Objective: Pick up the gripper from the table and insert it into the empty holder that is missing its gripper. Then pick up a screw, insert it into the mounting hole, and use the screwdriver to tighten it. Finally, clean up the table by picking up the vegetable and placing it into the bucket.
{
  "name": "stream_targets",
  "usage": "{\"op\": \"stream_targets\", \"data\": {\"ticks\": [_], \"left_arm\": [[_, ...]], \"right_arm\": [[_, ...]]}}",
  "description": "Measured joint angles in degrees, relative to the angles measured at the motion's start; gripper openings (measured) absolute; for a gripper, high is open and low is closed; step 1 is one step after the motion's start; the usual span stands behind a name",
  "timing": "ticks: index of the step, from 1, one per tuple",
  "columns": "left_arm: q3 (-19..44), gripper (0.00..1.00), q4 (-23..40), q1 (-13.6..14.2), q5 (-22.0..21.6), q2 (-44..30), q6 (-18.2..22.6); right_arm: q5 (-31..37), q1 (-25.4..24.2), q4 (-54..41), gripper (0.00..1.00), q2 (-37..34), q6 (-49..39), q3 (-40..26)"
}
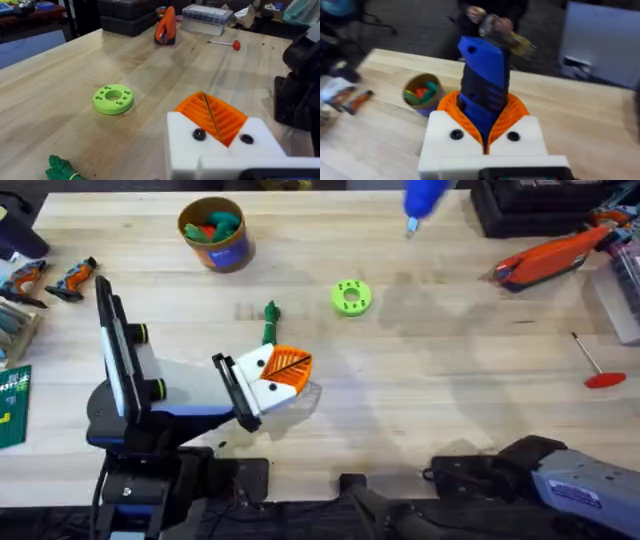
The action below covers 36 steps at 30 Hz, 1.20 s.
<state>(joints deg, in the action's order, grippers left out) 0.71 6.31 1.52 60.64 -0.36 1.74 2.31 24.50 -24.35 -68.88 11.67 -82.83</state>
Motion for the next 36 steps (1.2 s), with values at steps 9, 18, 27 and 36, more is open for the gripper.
{"op": "stream_targets", "data": {"ticks": [9, 18, 27, 36], "left_arm": [[0.0, 0.015, 0.0, 0.0, 0.0, 0.0, 0.0], [0.0, 0.015, 0.0, 0.0, 0.0, 0.0, 0.0], [0.0, 0.015, 0.0, 0.0, 0.0, 0.0, 0.0], [0.0, 0.015, 0.0, 0.0, 0.0, 0.0, 0.0]], "right_arm": [[-16.3, 0.6, 35.7, 0.025, -0.5, 6.8, 20.0], [-28.2, 1.0, 67.8, 0.025, -3.6, 18.7, 34.3], [-43.0, 2.6, 89.3, 0.025, -11.4, 28.8, 34.6], [-52.0, 7.8, 94.3, 0.025, -12.6, 28.9, 34.7]]}}
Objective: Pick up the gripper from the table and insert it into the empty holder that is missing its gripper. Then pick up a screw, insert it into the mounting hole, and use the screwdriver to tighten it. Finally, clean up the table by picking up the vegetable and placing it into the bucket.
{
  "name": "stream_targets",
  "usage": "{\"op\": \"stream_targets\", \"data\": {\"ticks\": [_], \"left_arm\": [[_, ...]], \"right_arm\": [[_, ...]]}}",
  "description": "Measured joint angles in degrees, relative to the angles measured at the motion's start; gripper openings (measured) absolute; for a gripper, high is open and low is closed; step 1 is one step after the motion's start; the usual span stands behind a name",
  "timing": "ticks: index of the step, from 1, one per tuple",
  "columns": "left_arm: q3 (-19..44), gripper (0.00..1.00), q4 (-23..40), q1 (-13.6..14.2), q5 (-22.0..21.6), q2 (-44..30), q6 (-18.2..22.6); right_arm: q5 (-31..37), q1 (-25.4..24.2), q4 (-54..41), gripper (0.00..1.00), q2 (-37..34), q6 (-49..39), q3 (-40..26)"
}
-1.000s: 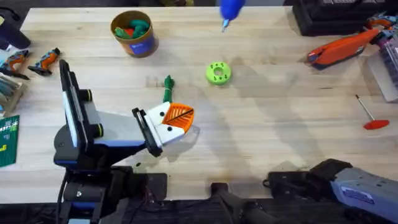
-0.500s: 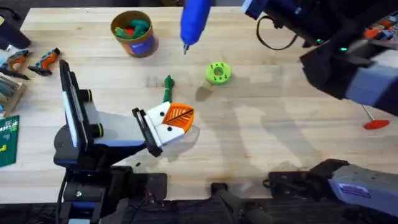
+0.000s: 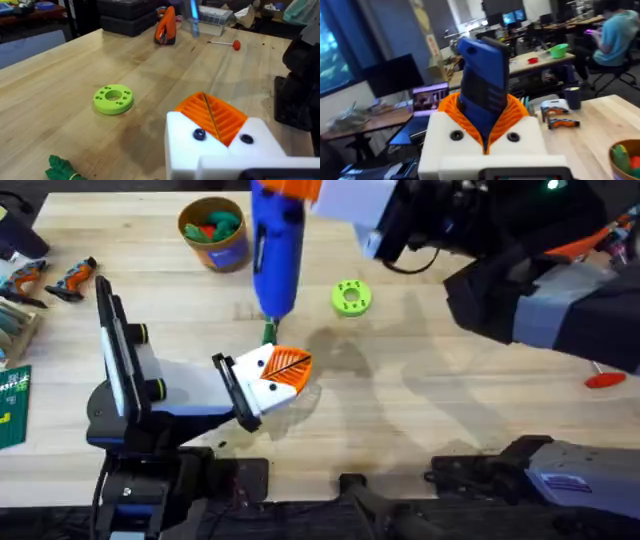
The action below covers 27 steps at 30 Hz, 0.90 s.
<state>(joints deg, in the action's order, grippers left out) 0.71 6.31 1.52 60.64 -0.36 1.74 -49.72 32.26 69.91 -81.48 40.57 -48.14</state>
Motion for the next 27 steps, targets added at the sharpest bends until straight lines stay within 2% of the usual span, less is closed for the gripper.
{"op": "stream_targets", "data": {"ticks": [8, 15, 27], "left_arm": [[0.0, 0.015, 0.0, 0.0, 0.0, 0.0, 0.0], [0.0, 0.015, 0.0, 0.0, 0.0, 0.0, 0.0], [0.0, 0.015, 0.0, 0.0, 0.0, 0.0, 0.0]], "right_arm": [[-5.6, 4.3, -0.1, 0.025, 0.0, -6.4, 0.0], [-7.4, 7.5, -1.8, 0.025, 0.0, -12.9, 0.0], [-7.8, 8.5, -1.6, 0.025, -1.0, -19.9, 0.0]]}}
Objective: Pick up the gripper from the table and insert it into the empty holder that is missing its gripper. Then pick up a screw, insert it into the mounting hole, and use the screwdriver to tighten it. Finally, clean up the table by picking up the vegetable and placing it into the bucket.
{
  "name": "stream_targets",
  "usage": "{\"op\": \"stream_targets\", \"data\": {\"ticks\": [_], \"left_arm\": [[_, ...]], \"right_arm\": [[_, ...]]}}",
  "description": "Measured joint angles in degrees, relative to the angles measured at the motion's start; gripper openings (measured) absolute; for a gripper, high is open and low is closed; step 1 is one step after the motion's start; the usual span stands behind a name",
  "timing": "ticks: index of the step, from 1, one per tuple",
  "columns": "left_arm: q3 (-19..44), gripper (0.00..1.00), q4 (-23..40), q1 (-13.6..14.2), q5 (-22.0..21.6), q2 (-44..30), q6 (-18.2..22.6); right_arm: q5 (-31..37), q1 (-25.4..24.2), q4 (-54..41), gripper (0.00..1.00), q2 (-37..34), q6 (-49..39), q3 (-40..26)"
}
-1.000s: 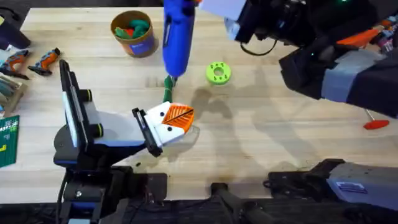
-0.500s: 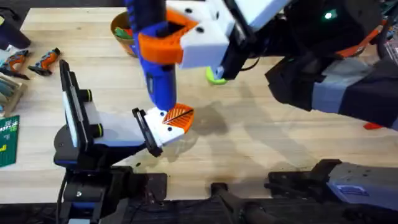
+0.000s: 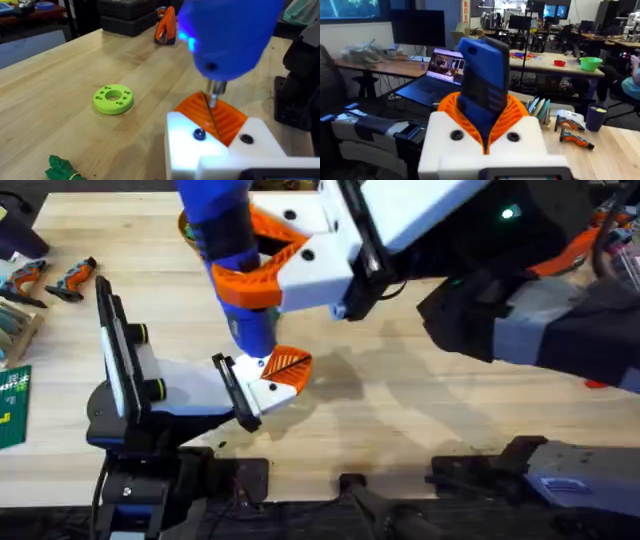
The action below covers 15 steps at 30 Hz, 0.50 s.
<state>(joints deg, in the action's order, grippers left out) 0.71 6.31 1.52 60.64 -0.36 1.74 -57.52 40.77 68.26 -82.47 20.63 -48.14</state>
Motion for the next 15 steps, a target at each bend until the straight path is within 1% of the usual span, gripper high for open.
{"op": "stream_targets", "data": {"ticks": [5, 15], "left_arm": [[0.0, 0.015, 0.0, 0.0, 0.0, 0.0, 0.0], [0.0, 0.015, 0.0, 0.0, 0.0, 0.0, 0.0]], "right_arm": [[0.0, 0.1, 0.0, 0.025, -1.3, -0.6, 0.0], [0.0, 1.1, 0.3, 0.025, -1.4, -2.3, 0.0]]}}
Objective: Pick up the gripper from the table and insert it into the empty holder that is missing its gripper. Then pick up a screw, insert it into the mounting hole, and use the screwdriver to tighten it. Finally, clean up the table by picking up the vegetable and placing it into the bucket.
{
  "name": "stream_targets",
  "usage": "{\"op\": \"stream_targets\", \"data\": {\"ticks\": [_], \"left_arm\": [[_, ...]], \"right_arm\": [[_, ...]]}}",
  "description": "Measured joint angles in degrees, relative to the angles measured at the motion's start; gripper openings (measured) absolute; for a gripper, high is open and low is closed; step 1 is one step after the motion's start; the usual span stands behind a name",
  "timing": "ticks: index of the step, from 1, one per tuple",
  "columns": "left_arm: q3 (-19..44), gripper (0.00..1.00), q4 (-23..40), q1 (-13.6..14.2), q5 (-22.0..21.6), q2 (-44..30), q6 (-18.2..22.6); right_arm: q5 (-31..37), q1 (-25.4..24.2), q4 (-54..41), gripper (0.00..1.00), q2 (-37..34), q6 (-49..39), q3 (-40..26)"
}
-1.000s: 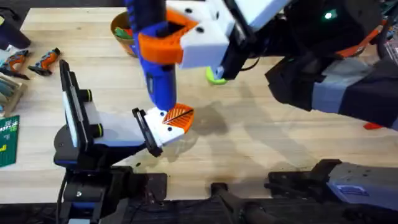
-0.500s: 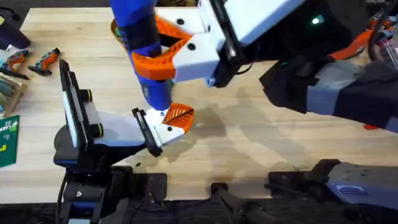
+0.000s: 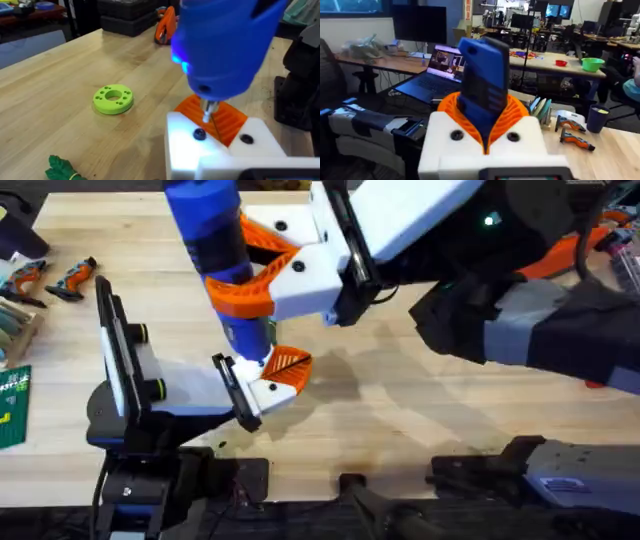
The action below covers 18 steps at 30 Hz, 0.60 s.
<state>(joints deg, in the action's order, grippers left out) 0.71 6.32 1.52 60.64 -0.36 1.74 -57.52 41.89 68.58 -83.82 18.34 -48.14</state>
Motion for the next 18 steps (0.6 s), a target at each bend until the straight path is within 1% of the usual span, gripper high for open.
{"op": "stream_targets", "data": {"ticks": [8, 18], "left_arm": [[0.0, 0.015, 0.0, 0.0, 0.0, 0.0, 0.0], [0.0, 0.015, 0.0, 0.0, 0.0, 0.0, 0.0]], "right_arm": [[0.0, 0.0, 0.0, 0.025, -1.3, -0.6, 0.0], [0.0, 0.0, 0.0, 0.025, -1.3, -0.8, 0.0]]}}
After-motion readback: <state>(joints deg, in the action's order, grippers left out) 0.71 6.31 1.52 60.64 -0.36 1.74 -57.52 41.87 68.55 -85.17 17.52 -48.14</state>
